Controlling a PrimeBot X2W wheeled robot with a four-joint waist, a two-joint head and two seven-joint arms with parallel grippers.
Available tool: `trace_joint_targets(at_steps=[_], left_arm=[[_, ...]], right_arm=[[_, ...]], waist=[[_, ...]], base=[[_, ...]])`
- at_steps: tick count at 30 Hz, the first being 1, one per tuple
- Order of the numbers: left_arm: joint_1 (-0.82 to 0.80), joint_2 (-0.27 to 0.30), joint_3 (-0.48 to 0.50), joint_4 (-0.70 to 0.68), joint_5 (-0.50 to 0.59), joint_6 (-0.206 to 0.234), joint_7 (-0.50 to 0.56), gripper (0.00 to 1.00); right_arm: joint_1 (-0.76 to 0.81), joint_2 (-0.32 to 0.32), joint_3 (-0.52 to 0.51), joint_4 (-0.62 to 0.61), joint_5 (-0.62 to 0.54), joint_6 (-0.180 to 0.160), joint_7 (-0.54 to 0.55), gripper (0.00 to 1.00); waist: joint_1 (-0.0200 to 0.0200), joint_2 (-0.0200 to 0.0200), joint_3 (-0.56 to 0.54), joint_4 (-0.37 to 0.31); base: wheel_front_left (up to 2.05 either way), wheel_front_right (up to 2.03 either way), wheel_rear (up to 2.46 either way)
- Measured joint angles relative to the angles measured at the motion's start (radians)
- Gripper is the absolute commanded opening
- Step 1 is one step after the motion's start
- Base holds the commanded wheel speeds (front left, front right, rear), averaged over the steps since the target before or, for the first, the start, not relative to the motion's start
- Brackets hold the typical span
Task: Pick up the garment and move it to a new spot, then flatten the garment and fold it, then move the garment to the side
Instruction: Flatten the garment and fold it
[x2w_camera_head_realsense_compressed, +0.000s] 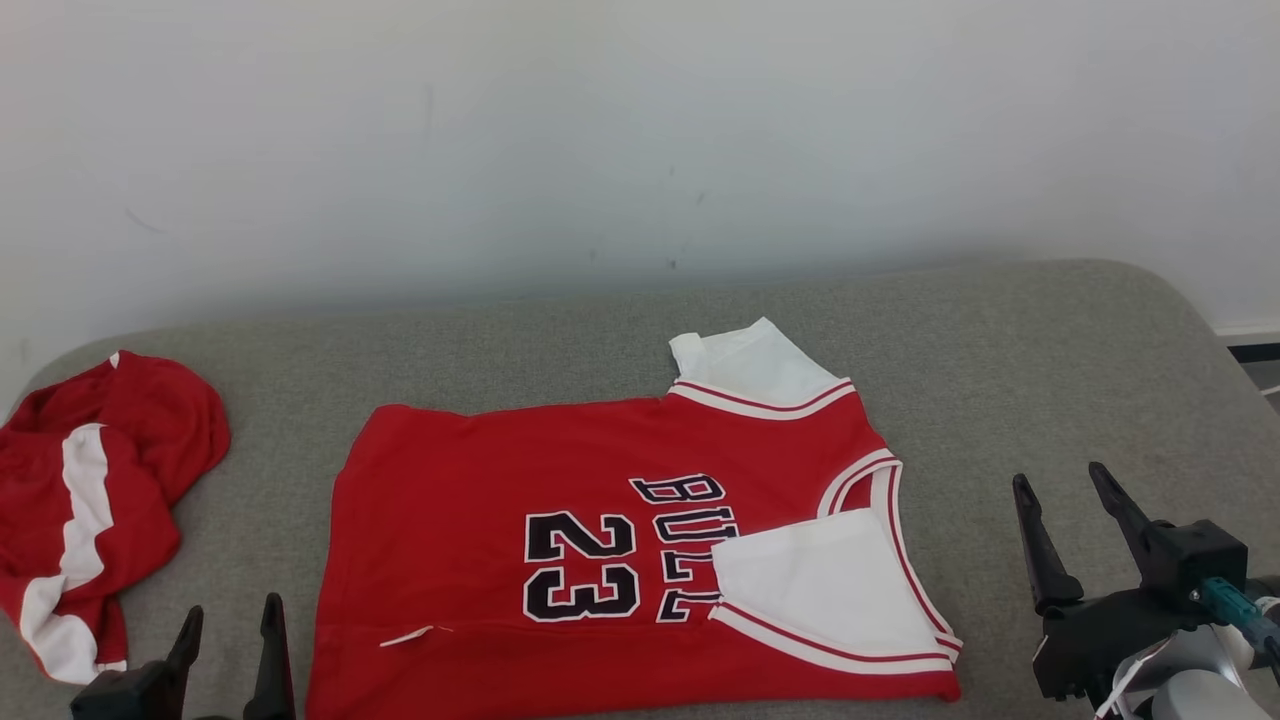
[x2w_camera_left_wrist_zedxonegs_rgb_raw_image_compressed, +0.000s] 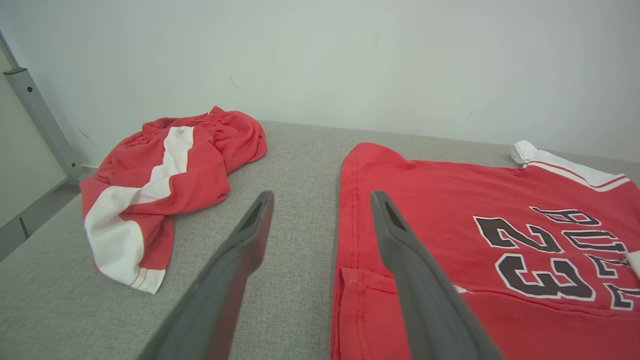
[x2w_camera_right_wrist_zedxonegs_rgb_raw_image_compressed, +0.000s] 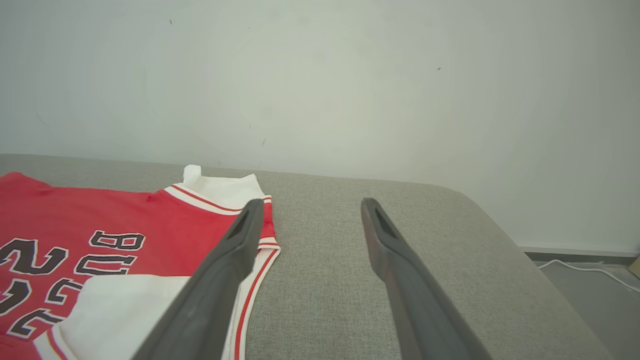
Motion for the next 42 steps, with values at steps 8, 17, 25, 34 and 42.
trace_joint_targets(at_steps=[8, 17, 25, 34, 42], left_arm=[[0.002, -0.011, 0.01, -0.003, 0.035, 0.0, 0.039, 1.0], [0.002, -0.013, 0.004, -0.029, 0.063, 0.0, 0.088, 1.0], [-0.095, 0.015, -0.017, -0.008, 0.071, -0.021, 0.154, 1.0], [-0.284, 0.043, -0.037, 0.119, 0.068, -0.102, 0.248, 1.0], [-0.491, 0.041, -0.046, 0.248, 0.05, -0.173, 0.334, 1.0]], right_arm=[[0.018, 0.005, -0.006, 0.008, -0.012, 0.0, 0.0, 1.0], [0.026, 0.006, -0.028, 0.007, -0.03, -0.001, 0.0, 1.0], [0.033, 0.006, -0.031, 0.006, -0.036, -0.001, 0.002, 1.0], [0.007, 0.005, -0.011, -0.013, -0.062, -0.001, 0.02, 1.0], [-0.026, -0.028, -0.017, -0.064, -0.073, -0.001, 0.043, 1.0]], waist=[[0.0, 0.0, -0.003, 0.008], [0.0, 0.0, -0.005, 0.018], [0.0, 0.0001, 0.007, 0.037], [0.0, 0.0, 0.042, 0.026], [0.0001, 0.0001, 0.107, -0.001]], base=[[0.0, 0.0, 0.0], [0.0, 0.0, 0.0], [0.0, 0.0, 0.0], [0.0, 0.0, 0.0], [0.0, 0.0, 0.0]])
